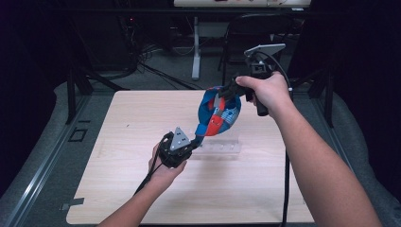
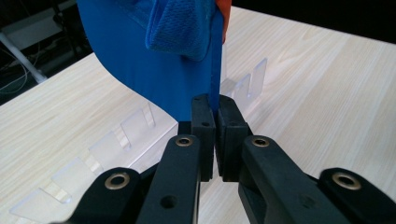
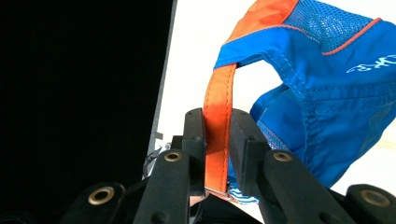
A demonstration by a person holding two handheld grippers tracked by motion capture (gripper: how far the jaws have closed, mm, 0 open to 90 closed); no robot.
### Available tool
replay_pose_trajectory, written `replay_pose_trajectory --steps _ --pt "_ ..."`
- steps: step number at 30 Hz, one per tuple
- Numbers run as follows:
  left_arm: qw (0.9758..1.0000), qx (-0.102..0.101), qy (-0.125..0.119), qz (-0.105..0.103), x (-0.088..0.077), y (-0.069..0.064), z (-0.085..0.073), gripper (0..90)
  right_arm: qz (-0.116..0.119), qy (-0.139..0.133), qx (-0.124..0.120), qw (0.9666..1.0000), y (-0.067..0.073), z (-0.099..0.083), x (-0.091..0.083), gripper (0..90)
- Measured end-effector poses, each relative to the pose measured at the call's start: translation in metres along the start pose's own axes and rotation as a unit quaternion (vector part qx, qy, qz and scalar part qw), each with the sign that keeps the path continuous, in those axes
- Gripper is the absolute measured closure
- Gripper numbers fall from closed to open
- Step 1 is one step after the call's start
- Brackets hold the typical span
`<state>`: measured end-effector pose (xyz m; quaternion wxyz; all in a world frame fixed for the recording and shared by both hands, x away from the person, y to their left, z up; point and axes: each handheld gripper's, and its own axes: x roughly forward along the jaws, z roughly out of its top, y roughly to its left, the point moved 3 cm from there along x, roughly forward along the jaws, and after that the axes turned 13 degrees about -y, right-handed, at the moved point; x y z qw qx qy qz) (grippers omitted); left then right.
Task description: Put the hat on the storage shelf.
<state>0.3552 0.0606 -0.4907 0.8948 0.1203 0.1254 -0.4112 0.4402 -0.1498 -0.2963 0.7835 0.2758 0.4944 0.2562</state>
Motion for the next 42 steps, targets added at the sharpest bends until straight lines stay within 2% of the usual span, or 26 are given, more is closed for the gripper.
replay_pose_trajectory --steps 23,26,29,42 --pt "0.9999 -0.012 0.007 0.008 0.009 0.0 -0.031 87.7 -0.012 0.017 0.006 0.9998 -0.018 -0.006 0.027 77.8" --pt "0.9998 -0.016 0.008 0.008 0.01 0.0 -0.035 87.6 -0.012 0.026 0.004 0.9996 -0.022 -0.008 0.03 77.7" --pt "0.9997 -0.02 0.009 0.009 0.01 0.001 -0.038 87.6 -0.015 0.023 0.012 0.9995 -0.025 -0.009 0.035 77.7" --pt "0.9993 -0.036 0.011 0.003 0.01 0.004 -0.049 87.4 -0.014 0.034 0.018 0.9992 -0.043 -0.008 0.046 77.7"
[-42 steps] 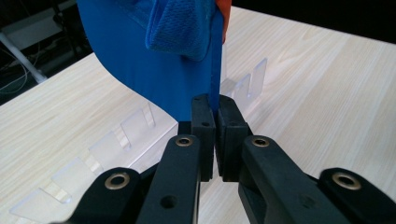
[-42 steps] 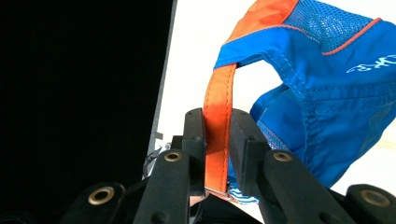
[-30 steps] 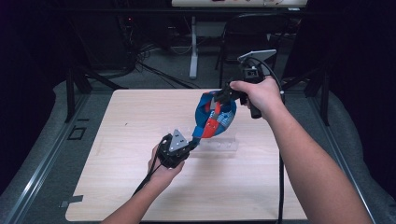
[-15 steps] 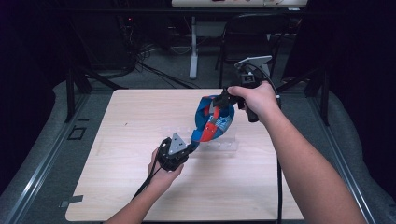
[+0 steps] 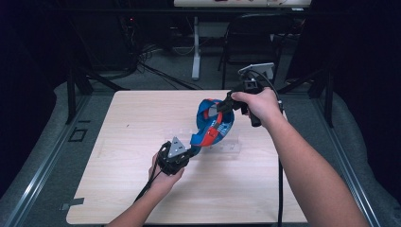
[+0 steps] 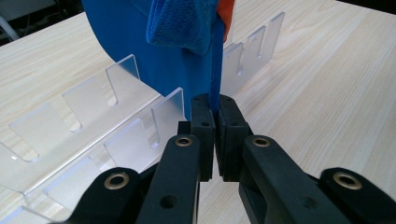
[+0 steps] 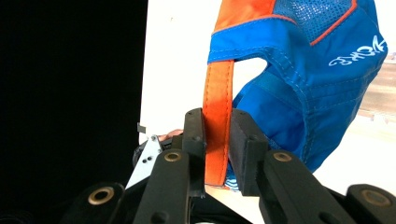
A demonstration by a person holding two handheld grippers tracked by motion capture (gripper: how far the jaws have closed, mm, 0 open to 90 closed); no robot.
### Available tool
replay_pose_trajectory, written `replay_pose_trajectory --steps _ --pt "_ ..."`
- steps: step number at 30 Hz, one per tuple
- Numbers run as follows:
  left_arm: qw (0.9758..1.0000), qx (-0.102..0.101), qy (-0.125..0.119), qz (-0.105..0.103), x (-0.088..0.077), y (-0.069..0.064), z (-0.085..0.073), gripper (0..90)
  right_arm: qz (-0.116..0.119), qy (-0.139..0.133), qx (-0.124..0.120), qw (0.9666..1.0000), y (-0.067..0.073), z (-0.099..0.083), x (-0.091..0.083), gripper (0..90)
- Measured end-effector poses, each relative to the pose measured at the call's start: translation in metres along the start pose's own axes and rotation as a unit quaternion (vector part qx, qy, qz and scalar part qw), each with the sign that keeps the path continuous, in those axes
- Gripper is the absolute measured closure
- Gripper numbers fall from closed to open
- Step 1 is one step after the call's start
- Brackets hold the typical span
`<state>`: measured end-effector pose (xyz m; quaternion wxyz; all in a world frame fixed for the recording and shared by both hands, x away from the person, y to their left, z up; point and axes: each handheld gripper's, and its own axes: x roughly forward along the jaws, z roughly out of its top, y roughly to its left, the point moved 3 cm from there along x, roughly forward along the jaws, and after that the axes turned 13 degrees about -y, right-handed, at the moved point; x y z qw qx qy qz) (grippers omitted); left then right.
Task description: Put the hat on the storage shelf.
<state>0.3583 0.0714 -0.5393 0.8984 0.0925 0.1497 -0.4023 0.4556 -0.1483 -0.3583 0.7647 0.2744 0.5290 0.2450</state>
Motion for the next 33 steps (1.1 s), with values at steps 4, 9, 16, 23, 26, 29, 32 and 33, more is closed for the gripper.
replay_pose_trajectory --steps 4,9,16,23,26,29,32,33 --pt "1.0 -0.003 -0.002 0.002 0.0 0.0 -0.001 87.3 -0.004 0.007 -0.001 1.0 -0.004 0.0 0.002 77.7" --pt "1.0 -0.005 0.0 0.002 -0.001 0.001 0.0 87.2 -0.005 0.003 0.002 1.0 -0.01 0.001 0.005 77.6" --pt "1.0 -0.005 0.001 0.006 -0.003 0.002 -0.002 86.4 -0.011 0.002 0.008 0.9999 -0.016 -0.001 0.011 77.6" --pt "0.9999 -0.007 -0.005 0.011 -0.009 0.004 -0.001 79.9 -0.015 0.002 0.008 0.9999 -0.019 -0.002 0.012 77.6" --pt "0.9997 -0.019 -0.01 0.008 -0.014 0.006 -0.001 76.1 -0.017 0.008 0.004 0.9998 -0.021 -0.004 0.013 77.5" --pt "0.9997 -0.021 -0.012 0.006 -0.016 0.006 -0.002 74.4 -0.019 0.004 0.007 0.9998 -0.023 -0.005 0.014 77.5" --pt "0.9996 -0.025 -0.011 0.004 -0.02 0.006 -0.004 72.6 -0.019 0.009 0.004 0.9998 -0.028 -0.005 0.012 77.4" --pt "0.9996 -0.026 -0.01 0.003 -0.021 0.007 -0.005 71.7 -0.019 0.001 0.012 0.9997 -0.028 -0.005 0.013 77.4"
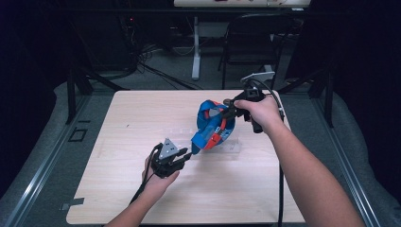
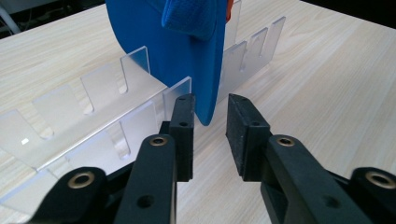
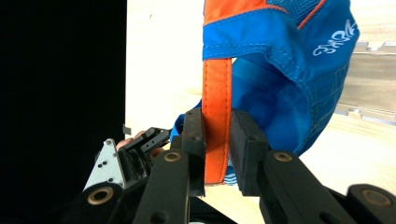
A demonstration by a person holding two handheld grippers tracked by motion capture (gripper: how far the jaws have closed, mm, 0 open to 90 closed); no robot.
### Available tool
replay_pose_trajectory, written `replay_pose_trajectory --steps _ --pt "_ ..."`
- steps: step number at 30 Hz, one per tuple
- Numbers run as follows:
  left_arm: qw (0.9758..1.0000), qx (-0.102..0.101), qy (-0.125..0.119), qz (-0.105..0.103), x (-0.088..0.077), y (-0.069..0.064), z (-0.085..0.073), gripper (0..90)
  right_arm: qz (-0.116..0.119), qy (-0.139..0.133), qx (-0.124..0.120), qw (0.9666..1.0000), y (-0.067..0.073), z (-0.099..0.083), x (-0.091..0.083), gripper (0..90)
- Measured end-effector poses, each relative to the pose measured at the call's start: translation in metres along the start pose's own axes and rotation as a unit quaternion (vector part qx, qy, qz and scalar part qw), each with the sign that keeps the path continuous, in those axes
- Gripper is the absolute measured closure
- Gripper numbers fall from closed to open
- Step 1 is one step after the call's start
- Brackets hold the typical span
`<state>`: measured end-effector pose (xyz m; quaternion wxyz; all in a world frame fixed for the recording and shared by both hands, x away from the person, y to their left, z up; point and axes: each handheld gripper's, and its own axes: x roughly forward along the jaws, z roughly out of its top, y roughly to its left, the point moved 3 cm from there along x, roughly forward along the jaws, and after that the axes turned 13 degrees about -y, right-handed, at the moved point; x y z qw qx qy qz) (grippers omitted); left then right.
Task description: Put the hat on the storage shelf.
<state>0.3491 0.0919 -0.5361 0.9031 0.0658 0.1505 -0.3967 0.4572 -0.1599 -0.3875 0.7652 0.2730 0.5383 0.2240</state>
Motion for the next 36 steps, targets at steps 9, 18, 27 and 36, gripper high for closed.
replay_pose_trajectory --steps 9,18,27,36 --pt "0.9997 -0.009 0.021 -0.003 -0.02 0.011 -0.015 61.9 0.0 -0.004 0.005 1.0 -0.013 -0.002 -0.002 77.1" --pt "0.9988 -0.037 0.023 0.02 -0.041 0.033 -0.041 55.1 -0.001 -0.003 0.008 1.0 -0.022 -0.006 0.0 76.7" --pt "0.9957 -0.069 0.032 0.052 -0.046 0.057 -0.052 51.1 -0.007 0.004 0.008 0.9999 -0.035 -0.014 0.008 75.0" --pt "0.9944 -0.077 0.027 0.067 -0.051 0.069 -0.053 50.2 -0.03 -0.002 -0.003 0.9996 -0.052 -0.022 0.014 66.4"
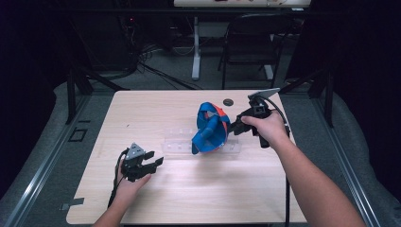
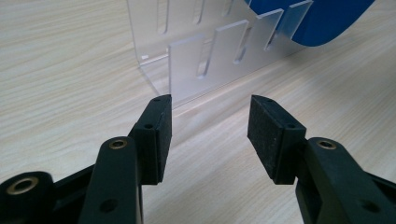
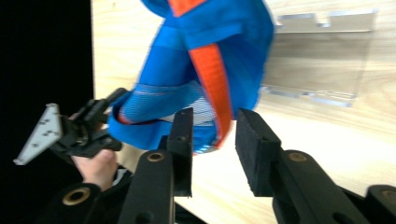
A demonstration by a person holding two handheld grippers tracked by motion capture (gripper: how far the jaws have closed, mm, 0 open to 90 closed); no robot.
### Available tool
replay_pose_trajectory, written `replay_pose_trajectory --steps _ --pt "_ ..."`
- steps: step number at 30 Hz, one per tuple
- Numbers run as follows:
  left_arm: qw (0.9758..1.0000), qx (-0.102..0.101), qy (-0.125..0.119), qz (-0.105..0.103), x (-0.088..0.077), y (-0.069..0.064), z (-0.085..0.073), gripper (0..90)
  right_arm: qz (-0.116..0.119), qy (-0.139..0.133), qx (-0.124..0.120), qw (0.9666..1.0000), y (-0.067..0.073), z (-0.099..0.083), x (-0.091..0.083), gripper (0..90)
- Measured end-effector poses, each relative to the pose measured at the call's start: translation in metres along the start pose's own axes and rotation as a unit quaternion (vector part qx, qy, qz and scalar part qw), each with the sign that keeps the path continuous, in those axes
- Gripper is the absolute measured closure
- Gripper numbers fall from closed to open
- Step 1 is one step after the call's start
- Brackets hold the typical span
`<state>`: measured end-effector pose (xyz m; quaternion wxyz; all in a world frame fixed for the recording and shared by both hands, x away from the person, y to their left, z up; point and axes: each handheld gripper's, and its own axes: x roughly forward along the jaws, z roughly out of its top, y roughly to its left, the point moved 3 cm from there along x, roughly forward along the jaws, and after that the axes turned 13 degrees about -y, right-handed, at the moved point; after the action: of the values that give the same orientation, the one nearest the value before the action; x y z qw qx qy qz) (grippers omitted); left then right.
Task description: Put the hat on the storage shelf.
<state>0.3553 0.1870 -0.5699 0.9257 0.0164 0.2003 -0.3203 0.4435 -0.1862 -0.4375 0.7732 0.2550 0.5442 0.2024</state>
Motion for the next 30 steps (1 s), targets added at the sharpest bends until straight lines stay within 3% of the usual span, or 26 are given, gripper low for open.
replay_pose_trajectory --steps 14,21,26,30 --pt "0.9998 -0.012 0.0 0.015 -0.004 0.009 0.0 50.1 -0.028 0.005 -0.04 0.9988 -0.031 -0.038 0.001 60.2" --pt "0.9999 -0.011 0.0 0.013 -0.011 0.01 0.002 50.0 -0.028 -0.001 -0.032 0.9991 -0.052 -0.062 0.006 59.8" --pt "0.9996 -0.024 0.0 0.011 -0.018 0.014 0.0 50.0 -0.025 -0.016 -0.034 0.999 -0.067 -0.081 0.008 59.6" --pt "0.9992 -0.038 0.002 0.01 -0.021 0.016 -0.003 49.9 -0.028 -0.021 -0.057 0.9977 -0.082 -0.096 0.012 59.1"
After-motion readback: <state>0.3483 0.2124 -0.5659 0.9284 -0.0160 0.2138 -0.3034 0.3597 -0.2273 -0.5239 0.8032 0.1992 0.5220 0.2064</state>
